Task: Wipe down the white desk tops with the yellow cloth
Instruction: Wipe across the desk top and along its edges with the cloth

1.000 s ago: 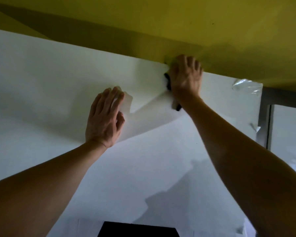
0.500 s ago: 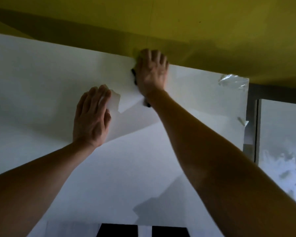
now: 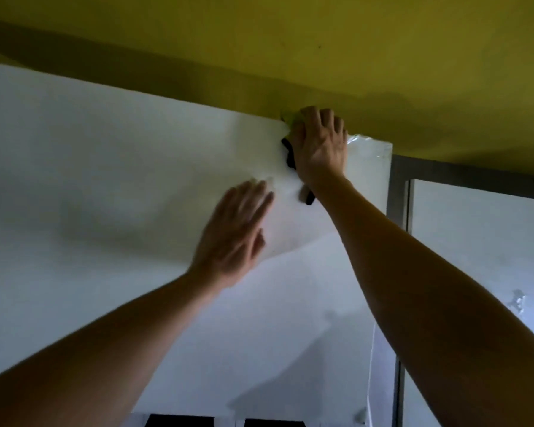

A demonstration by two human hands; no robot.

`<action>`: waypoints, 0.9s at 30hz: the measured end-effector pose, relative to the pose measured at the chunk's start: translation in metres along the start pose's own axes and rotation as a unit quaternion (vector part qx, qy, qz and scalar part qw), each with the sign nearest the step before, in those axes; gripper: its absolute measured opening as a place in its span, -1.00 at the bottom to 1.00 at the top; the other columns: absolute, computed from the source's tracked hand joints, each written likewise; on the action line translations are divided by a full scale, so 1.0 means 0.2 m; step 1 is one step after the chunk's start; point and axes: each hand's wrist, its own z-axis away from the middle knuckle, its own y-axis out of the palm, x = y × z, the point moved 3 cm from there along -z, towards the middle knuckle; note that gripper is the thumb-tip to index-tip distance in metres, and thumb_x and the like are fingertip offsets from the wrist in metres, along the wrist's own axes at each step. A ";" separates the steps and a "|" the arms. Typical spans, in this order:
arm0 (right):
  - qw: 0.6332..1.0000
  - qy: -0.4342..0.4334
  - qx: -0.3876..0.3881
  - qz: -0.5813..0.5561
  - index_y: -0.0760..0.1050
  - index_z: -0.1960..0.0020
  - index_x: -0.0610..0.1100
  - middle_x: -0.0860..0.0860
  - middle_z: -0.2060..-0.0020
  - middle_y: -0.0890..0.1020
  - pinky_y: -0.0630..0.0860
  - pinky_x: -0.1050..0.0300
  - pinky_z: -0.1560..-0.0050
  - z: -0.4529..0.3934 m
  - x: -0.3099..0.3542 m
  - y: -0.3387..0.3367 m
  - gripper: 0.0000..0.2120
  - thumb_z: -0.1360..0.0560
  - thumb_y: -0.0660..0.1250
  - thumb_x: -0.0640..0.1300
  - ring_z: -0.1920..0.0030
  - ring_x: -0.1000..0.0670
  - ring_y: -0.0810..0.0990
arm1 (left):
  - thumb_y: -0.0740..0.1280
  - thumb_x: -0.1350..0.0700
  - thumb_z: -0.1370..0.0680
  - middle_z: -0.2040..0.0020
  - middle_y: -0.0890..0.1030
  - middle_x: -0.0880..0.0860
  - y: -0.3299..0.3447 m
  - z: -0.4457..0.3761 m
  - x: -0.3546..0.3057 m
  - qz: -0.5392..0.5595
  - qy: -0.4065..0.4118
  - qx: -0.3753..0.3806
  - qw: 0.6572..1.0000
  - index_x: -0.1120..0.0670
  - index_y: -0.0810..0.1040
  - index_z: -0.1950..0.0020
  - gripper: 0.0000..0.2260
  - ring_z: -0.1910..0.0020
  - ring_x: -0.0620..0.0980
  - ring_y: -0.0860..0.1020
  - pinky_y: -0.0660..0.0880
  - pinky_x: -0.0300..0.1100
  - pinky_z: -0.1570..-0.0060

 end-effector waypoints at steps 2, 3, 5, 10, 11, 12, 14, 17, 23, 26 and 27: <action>1.000 0.004 -0.009 -0.004 0.53 -0.20 -0.16 -0.19 -0.06 0.56 0.38 -0.07 -0.05 -0.01 0.02 0.00 -0.55 -0.59 0.01 0.08 -0.07 -0.22 0.49 | 0.12 0.09 -0.65 -0.66 0.23 0.19 0.07 -0.08 -0.15 0.001 -0.001 0.011 1.000 0.20 0.26 -0.65 -0.45 -0.65 0.21 0.20 0.13 0.14 -0.63; 1.000 -0.006 0.001 -0.003 0.53 -0.21 -0.15 -0.20 -0.07 0.56 0.37 -0.06 -0.05 -0.03 0.05 0.02 -0.59 -0.59 0.08 0.07 -0.08 -0.22 0.49 | 0.11 0.07 -0.66 -0.67 0.21 0.19 0.09 -0.11 -0.18 -0.009 -0.015 0.018 1.000 0.19 0.24 -0.66 -0.44 -0.65 0.21 0.19 0.13 0.15 -0.62; 0.996 -0.062 0.063 0.006 0.48 -0.30 -0.10 -0.16 -0.16 0.54 0.35 -0.04 -0.10 -0.06 0.18 0.06 -0.63 -0.59 0.20 0.08 -0.15 -0.21 0.47 | 0.12 0.05 -0.65 -0.66 0.23 0.19 0.10 -0.12 -0.19 -0.032 -0.029 0.027 0.999 0.17 0.26 -0.66 -0.43 -0.64 0.21 0.21 0.15 0.15 -0.62; 0.985 -0.132 0.107 -0.005 0.39 -0.40 -0.05 -0.08 -0.22 0.50 0.34 0.01 -0.20 -0.11 0.31 0.09 -0.61 -0.66 0.13 0.10 -0.21 -0.13 0.45 | 0.12 0.04 -0.66 -0.62 0.32 0.21 0.11 -0.12 -0.19 -0.049 -0.032 0.009 0.998 0.18 0.31 -0.62 -0.47 -0.61 0.21 0.28 0.20 0.14 -0.61; 0.985 -0.134 0.108 -0.009 0.40 -0.39 -0.06 -0.08 -0.21 0.51 0.35 0.00 -0.19 -0.11 0.26 0.07 -0.61 -0.65 0.13 0.10 -0.20 -0.14 0.46 | 0.10 0.05 -0.66 -0.64 0.29 0.19 0.11 -0.13 -0.20 -0.043 -0.025 0.008 0.999 0.16 0.29 -0.64 -0.47 -0.63 0.20 0.26 0.20 0.15 -0.61; 0.987 -0.125 0.101 -0.015 0.43 -0.36 -0.07 -0.10 -0.19 0.52 0.35 0.00 -0.17 -0.10 0.18 0.05 -0.61 -0.64 0.11 0.10 -0.18 -0.15 0.47 | 0.10 0.06 -0.66 -0.65 0.26 0.18 0.11 -0.13 -0.20 -0.038 -0.020 0.006 0.999 0.15 0.27 -0.65 -0.46 -0.64 0.19 0.24 0.19 0.16 -0.61; 0.994 -0.085 0.071 -0.011 0.48 -0.27 -0.10 -0.13 -0.12 0.55 0.38 -0.02 -0.12 -0.08 -0.06 -0.02 -0.53 -0.59 0.02 0.16 -0.13 -0.17 0.49 | 0.11 0.09 -0.66 -0.66 0.24 0.16 0.11 -0.12 -0.20 -0.030 -0.015 -0.004 0.999 0.16 0.26 -0.66 -0.46 -0.64 0.20 0.23 0.21 0.19 -0.59; 0.998 -0.031 0.047 0.035 0.48 -0.21 -0.12 -0.15 -0.07 0.54 0.38 -0.03 -0.05 -0.04 -0.43 -0.16 -0.37 -0.49 -0.15 0.22 -0.08 -0.17 0.47 | 0.12 0.11 -0.66 -0.66 0.25 0.15 0.11 -0.12 -0.20 -0.027 -0.013 -0.013 0.999 0.16 0.27 -0.65 -0.46 -0.64 0.21 0.24 0.23 0.21 -0.57; 0.995 0.084 0.016 0.059 0.46 -0.30 -0.16 -0.21 -0.16 0.53 0.38 -0.06 -0.12 -0.05 -0.49 -0.17 -0.51 -0.61 0.00 0.12 -0.16 -0.22 0.47 | 0.13 0.12 -0.64 -0.66 0.25 0.16 0.12 -0.14 -0.20 -0.036 -0.020 -0.018 0.999 0.16 0.28 -0.65 -0.46 -0.63 0.23 0.25 0.22 0.21 -0.57; 0.995 0.001 0.079 0.067 0.45 -0.30 -0.12 -0.18 -0.20 0.52 0.41 -0.08 -0.17 -0.06 -0.23 -0.05 -0.54 -0.54 0.25 0.16 -0.19 -0.20 0.45 | 0.13 0.11 -0.64 -0.67 0.24 0.16 0.12 -0.13 -0.19 -0.033 -0.018 -0.012 0.999 0.16 0.27 -0.65 -0.45 -0.64 0.23 0.23 0.19 0.20 -0.59; 0.996 -0.030 0.074 0.039 0.46 -0.28 -0.12 -0.16 -0.17 0.53 0.40 -0.05 -0.13 -0.06 -0.13 -0.02 -0.56 -0.53 0.28 0.14 -0.17 -0.18 0.46 | 0.13 0.11 -0.64 -0.67 0.24 0.16 0.12 -0.13 -0.19 -0.032 -0.020 -0.012 0.999 0.16 0.27 -0.66 -0.44 -0.64 0.22 0.22 0.19 0.20 -0.59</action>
